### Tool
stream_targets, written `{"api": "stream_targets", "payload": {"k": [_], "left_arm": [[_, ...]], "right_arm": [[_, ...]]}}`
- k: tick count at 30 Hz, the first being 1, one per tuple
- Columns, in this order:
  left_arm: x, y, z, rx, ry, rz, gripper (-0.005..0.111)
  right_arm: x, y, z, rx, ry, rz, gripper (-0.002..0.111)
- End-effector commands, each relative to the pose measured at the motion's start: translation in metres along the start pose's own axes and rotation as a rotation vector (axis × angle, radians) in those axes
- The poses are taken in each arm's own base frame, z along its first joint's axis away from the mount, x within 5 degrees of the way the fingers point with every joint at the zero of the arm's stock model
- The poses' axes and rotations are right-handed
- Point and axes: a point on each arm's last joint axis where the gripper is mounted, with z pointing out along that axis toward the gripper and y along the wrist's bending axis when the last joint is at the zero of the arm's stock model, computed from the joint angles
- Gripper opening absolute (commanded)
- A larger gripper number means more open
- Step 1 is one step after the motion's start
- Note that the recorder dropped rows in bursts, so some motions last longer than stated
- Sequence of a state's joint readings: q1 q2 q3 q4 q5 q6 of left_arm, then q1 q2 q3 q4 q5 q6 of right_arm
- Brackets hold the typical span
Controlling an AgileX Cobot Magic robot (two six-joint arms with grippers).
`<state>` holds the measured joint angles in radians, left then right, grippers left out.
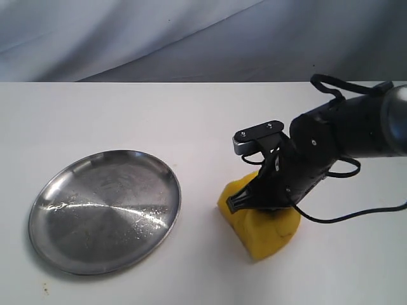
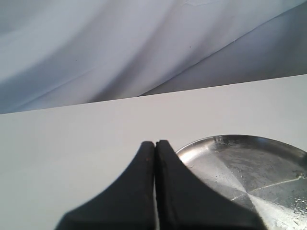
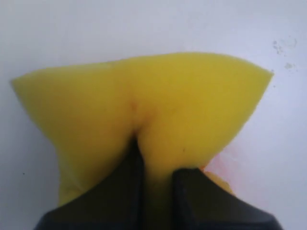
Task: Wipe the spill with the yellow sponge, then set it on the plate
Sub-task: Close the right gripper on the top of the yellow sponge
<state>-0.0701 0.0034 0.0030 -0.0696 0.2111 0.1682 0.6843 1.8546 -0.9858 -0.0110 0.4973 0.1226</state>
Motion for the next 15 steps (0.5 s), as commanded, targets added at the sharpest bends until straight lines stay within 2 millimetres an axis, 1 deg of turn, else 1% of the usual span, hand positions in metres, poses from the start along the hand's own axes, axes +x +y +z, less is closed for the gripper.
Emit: {"api": "stream_targets", "payload": {"k": [1, 3, 6, 12, 15], "left_arm": [[-0.002, 0.000, 0.000, -0.002, -0.011, -0.009, 0.000], [-0.002, 0.000, 0.000, -0.002, -0.011, -0.009, 0.000], [-0.002, 0.000, 0.000, -0.002, -0.011, -0.009, 0.000], [-0.002, 0.000, 0.000, -0.002, -0.011, -0.009, 0.000], [-0.002, 0.000, 0.000, -0.002, -0.011, -0.009, 0.000]], "right_arm": [[0.002, 0.005, 0.013, -0.023, -0.048, 0.031, 0.000], [-0.012, 0.007, 0.015, -0.030, -0.097, 0.036, 0.000], [-0.041, 0.010, 0.021, -0.027, -0.132, 0.018, 0.000], [-0.093, 0.013, 0.048, 0.016, -0.096, -0.001, 0.000], [-0.119, 0.006, 0.058, 0.070, -0.089, 0.016, 0.000]]}}
